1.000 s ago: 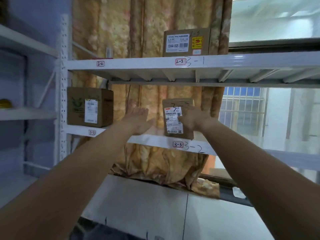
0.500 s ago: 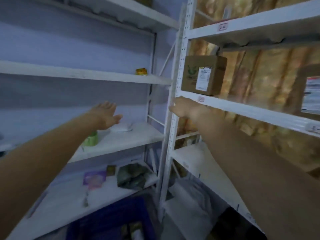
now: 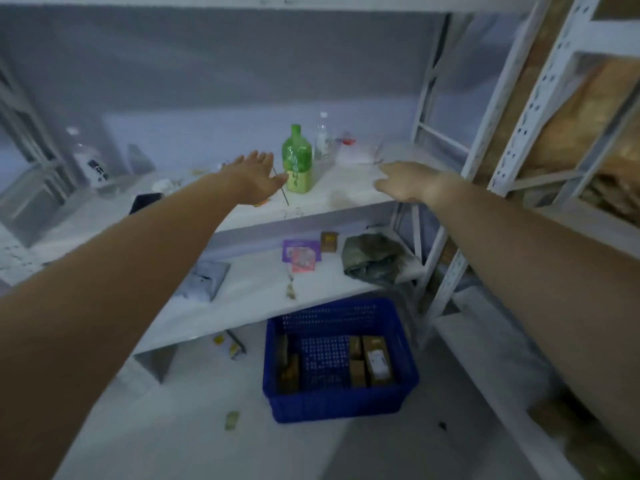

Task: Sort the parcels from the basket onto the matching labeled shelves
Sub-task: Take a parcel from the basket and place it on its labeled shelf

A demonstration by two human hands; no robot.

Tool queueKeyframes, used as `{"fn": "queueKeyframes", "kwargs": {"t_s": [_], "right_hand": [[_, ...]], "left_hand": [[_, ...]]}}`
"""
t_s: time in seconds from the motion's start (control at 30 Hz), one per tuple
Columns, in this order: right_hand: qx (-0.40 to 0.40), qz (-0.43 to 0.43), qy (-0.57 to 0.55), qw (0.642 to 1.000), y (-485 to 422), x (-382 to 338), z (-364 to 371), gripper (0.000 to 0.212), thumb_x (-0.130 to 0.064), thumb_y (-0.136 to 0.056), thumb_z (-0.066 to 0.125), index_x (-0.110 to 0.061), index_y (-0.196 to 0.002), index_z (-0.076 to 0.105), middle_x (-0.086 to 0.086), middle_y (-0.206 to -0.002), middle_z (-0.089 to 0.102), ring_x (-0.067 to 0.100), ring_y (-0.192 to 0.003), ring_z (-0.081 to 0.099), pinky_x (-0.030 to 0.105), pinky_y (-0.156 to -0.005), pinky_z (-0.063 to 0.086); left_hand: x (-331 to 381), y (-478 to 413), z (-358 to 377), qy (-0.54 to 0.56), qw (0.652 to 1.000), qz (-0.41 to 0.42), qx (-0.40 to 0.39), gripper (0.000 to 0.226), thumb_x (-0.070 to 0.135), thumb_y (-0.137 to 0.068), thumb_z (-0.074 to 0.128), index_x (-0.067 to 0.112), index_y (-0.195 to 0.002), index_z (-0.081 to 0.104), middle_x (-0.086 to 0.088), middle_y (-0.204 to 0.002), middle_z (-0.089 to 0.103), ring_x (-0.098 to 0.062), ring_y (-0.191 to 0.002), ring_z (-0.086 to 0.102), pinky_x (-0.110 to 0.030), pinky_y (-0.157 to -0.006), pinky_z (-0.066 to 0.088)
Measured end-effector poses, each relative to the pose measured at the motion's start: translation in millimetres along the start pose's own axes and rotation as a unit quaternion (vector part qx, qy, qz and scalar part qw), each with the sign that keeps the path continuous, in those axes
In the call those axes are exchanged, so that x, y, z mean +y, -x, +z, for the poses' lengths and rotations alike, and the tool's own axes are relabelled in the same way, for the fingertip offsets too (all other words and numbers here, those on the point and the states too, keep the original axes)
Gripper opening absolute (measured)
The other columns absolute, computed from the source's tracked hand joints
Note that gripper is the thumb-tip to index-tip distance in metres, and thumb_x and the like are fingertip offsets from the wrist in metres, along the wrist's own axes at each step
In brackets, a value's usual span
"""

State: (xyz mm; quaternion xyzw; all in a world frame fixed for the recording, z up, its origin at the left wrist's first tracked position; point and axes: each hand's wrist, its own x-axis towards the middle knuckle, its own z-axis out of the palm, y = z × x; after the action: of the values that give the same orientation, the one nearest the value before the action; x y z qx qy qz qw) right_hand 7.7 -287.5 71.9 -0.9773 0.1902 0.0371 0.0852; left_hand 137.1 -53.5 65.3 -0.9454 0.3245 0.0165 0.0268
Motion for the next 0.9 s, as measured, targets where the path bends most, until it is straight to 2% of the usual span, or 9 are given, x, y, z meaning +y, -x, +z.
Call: {"fn": "queueKeyframes", "kwargs": {"t_s": [0.13, 0.27, 0.43, 0.53, 0.6, 0.7, 0.77, 0.83, 0.9], "right_hand": [[-0.076, 0.039, -0.038, 0.996, -32.2, 19.5, 87.7, 0.054, -0.037, -0.103, 0.033, -0.011, -0.149, 0.031, 0.014, -0.156, 0.029, 0.032, -0.139, 0.035, 0.039, -0.113, 0.030], [-0.159, 0.068, -0.058, 0.983, -43.8, 49.5, 186.5, 0.049, -0.033, -0.103, 0.034, -0.008, -0.144, 0.038, 0.016, -0.149, 0.039, 0.033, -0.133, 0.040, 0.039, -0.110, 0.034], [-0.292, 0.119, -0.113, 0.942, -58.4, 107.3, 313.0, 0.047, -0.032, -0.104, 0.032, -0.009, -0.145, 0.036, 0.015, -0.148, 0.041, 0.033, -0.132, 0.043, 0.041, -0.106, 0.036], [-0.331, 0.151, -0.132, 0.922, -75.9, 147.0, 382.3, 0.049, -0.033, -0.103, 0.036, -0.009, -0.146, 0.033, 0.016, -0.148, 0.038, 0.033, -0.134, 0.041, 0.042, -0.108, 0.037], [-0.345, 0.186, -0.147, 0.908, -84.1, 173.3, 421.2, 0.045, -0.032, -0.102, 0.039, -0.010, -0.141, 0.039, 0.015, -0.145, 0.042, 0.032, -0.132, 0.043, 0.043, -0.106, 0.040], [-0.332, 0.225, -0.159, 0.902, -108.2, 211.9, 487.1, 0.040, -0.030, -0.101, 0.037, -0.015, -0.137, 0.042, 0.011, -0.141, 0.046, 0.028, -0.127, 0.047, 0.041, -0.104, 0.042], [-0.354, 0.254, -0.183, 0.881, -121.7, 227.6, 532.5, 0.044, -0.030, -0.102, 0.035, -0.015, -0.143, 0.036, 0.010, -0.144, 0.043, 0.028, -0.130, 0.045, 0.037, -0.103, 0.038], [-0.387, 0.274, -0.214, 0.854, -134.0, 242.1, 589.8, 0.048, -0.030, -0.103, 0.034, -0.013, -0.148, 0.029, 0.011, -0.149, 0.039, 0.027, -0.133, 0.043, 0.035, -0.104, 0.037], [-0.397, 0.297, -0.242, 0.834, -149.7, 256.2, 652.3, 0.051, -0.029, -0.103, 0.035, -0.011, -0.150, 0.026, 0.010, -0.151, 0.037, 0.027, -0.134, 0.043, 0.035, -0.106, 0.036]], "left_hand": [[-2.8, -38.1, 88.9, 0.024, 0.997, 0.019, -0.066, 0.067, 0.048, -0.099, 0.021, 0.008, -0.151, 0.003, -0.009, -0.160, -0.001, -0.024, -0.148, 0.000, -0.037, -0.120, 0.003], [18.3, -62.7, 195.8, 0.133, 0.976, 0.026, -0.170, 0.064, 0.045, -0.100, 0.022, 0.012, -0.151, 0.003, -0.008, -0.160, -0.001, -0.023, -0.148, 0.001, -0.034, -0.118, 0.002], [58.0, -92.7, 337.2, 0.167, 0.944, 0.019, -0.285, 0.070, 0.054, -0.096, 0.024, 0.013, -0.151, 0.007, -0.012, -0.159, 0.010, -0.030, -0.145, 0.012, -0.041, -0.117, 0.012], [92.3, -117.9, 413.1, 0.139, 0.924, 0.023, -0.356, 0.069, 0.053, -0.096, 0.025, 0.010, -0.149, 0.012, -0.014, -0.156, 0.016, -0.034, -0.144, 0.015, -0.047, -0.119, 0.011], [116.9, -134.0, 452.4, 0.139, 0.912, 0.036, -0.384, 0.068, 0.052, -0.096, 0.024, 0.008, -0.147, 0.018, -0.017, -0.154, 0.022, -0.034, -0.143, 0.018, -0.050, -0.119, 0.003], [149.1, -159.0, 516.7, 0.194, 0.890, 0.044, -0.411, 0.068, 0.051, -0.098, 0.024, 0.014, -0.151, 0.003, -0.005, -0.160, 0.005, -0.023, -0.147, 0.004, -0.036, -0.118, 0.003], [167.0, -168.1, 562.0, 0.230, 0.872, 0.036, -0.430, 0.069, 0.050, -0.098, 0.025, 0.016, -0.151, -0.003, -0.001, -0.160, -0.003, -0.019, -0.148, -0.001, -0.032, -0.118, 0.004], [185.0, -178.7, 616.5, 0.256, 0.851, 0.024, -0.457, 0.070, 0.050, -0.098, 0.025, 0.017, -0.151, -0.006, 0.000, -0.160, -0.005, -0.018, -0.148, -0.002, -0.031, -0.118, 0.004], [204.1, -187.5, 677.9, 0.294, 0.827, 0.003, -0.479, 0.069, 0.049, -0.098, 0.027, 0.018, -0.151, -0.004, 0.000, -0.160, 0.001, -0.019, -0.147, 0.006, -0.031, -0.117, 0.010]]}}
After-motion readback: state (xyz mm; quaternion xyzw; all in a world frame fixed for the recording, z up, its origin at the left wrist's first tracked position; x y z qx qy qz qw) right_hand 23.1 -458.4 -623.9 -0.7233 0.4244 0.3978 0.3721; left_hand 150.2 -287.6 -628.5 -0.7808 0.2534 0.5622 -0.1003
